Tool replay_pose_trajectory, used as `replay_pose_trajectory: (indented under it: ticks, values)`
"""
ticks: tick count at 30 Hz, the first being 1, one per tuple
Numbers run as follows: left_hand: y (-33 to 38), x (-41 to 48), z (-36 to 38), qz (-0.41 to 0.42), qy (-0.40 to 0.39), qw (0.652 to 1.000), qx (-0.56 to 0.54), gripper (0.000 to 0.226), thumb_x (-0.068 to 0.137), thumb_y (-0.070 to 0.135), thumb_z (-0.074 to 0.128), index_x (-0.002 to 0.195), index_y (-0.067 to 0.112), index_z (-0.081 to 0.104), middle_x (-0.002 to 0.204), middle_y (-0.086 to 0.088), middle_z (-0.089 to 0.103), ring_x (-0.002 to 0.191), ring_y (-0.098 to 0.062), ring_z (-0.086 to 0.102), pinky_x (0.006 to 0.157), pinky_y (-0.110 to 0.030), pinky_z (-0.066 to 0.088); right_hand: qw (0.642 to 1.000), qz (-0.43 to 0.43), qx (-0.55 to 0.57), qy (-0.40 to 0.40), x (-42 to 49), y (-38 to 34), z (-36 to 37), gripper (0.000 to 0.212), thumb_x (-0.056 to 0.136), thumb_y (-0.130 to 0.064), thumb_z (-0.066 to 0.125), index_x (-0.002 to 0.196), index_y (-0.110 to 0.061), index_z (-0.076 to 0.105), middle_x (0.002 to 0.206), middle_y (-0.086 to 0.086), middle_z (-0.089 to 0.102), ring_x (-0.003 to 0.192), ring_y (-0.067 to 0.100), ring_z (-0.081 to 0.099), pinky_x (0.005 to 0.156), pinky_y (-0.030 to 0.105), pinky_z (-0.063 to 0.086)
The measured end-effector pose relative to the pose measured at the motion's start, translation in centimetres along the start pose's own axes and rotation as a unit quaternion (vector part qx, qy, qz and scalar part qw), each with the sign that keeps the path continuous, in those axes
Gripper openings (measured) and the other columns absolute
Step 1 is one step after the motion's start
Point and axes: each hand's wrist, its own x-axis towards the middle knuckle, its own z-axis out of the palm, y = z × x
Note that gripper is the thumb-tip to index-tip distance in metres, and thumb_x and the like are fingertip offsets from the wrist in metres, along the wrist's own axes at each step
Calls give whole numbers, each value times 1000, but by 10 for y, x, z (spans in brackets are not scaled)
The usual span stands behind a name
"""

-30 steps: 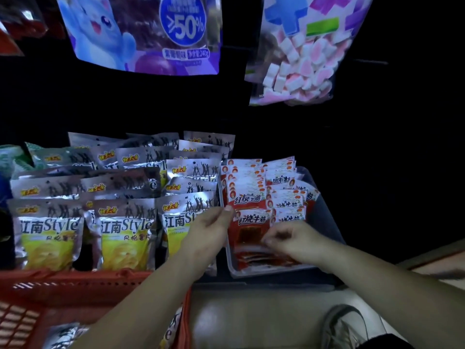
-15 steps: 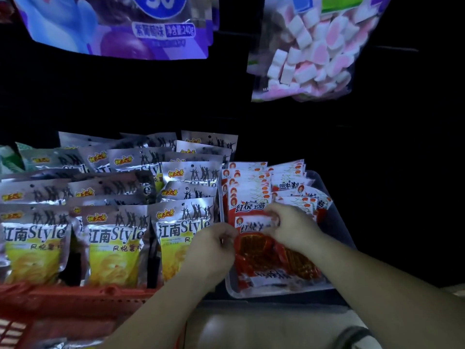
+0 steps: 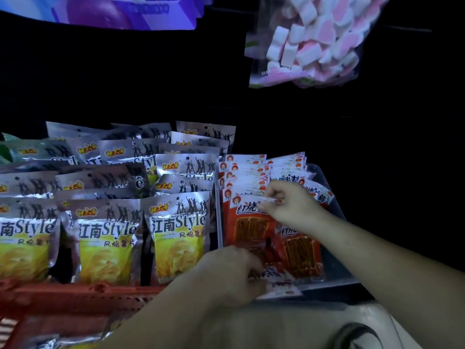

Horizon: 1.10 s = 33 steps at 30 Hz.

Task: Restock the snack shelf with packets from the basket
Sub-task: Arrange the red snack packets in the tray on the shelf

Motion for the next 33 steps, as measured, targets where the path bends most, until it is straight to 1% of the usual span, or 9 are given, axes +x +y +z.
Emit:
replay_pose_trajectory:
  ticks: [3, 8, 11, 15, 19, 22, 25, 29, 33]
  values:
    - [-1, -1, 2, -23, 17, 998, -56, 33, 95, 56, 53, 114, 33, 67, 105, 7, 71, 100, -18, 66, 87, -33, 56, 1000, -5, 29, -11, -8, -4, -10, 21, 89, -24, 81, 80, -20, 61, 84, -2, 65, 80, 12, 64, 82, 40, 56]
    - [-11, -3, -2, -72, 140, 981, -112, 15, 94, 36, 60, 101, 30, 72, 89, 11, 72, 83, -10, 68, 70, -21, 55, 998, 22, 64, 10, -25, 0, -16, 22, 86, -28, 83, 78, -25, 63, 102, 8, 70, 104, 25, 68, 93, 47, 56]
    - [-18, -7, -16, -114, 268, 925, -245, 20, 86, 34, 77, 88, 31, 57, 85, 13, 66, 78, -7, 65, 63, -26, 54, 993, 34, 116, -4, -36, -11, -26, 19, 90, -31, 79, 91, -21, 63, 116, 4, 67, 109, 22, 65, 96, 48, 53]
    - [-8, -19, -35, -51, 258, 826, -499, 32, 86, 6, 80, 90, 19, 51, 81, 10, 67, 79, -10, 66, 64, -23, 54, 982, 35, 184, 2, -53, -40, -33, 31, 83, -43, 82, 105, -30, 64, 127, 8, 67, 120, 25, 63, 108, 54, 48]
    - [6, -36, -49, -28, 304, 755, -580, 32, 88, -2, 76, 106, 19, 60, 81, 1, 65, 69, -13, 64, 62, -24, 55, 966, 60, 225, 107, -77, -75, -32, 68, 85, -40, 81, 143, -47, 47, 121, 0, 62, 113, 16, 62, 101, 44, 49]
    - [13, -55, -64, 4, 262, 683, -682, 55, 92, -6, 69, 129, 32, 54, 97, -8, 76, 86, -24, 76, 68, -33, 61, 966, 65, 231, 97, -109, -97, -33, 74, 91, -19, 77, 148, -48, 41, 117, -2, 66, 102, 9, 67, 82, 31, 58]
    - [18, -68, -68, 39, 232, 692, -682, 79, 90, -7, 70, 145, 39, 38, 101, -6, 78, 97, -22, 75, 73, -30, 60, 969, 77, 210, 106, -140, -111, -35, 63, 94, -9, 73, 142, -43, 50, 126, 3, 68, 105, 20, 71, 84, 43, 63]
    - [27, -83, -72, 50, 224, 718, -657, 65, 86, -3, 77, 136, 33, 55, 106, -4, 72, 93, -18, 74, 71, -22, 58, 973, 75, 186, 117, -166, -126, -48, 68, 92, -8, 75, 141, -46, 47, 111, -3, 73, 96, 14, 74, 80, 41, 64]
    - [32, -91, -79, 43, 225, 729, -645, 50, 86, 5, 80, 124, 33, 62, 91, 7, 66, 79, -10, 72, 64, -20, 55, 972, 82, 188, 119, -182, -134, -46, 67, 95, -6, 70, 135, -56, 48, 101, -4, 77, 91, 15, 76, 83, 44, 63]
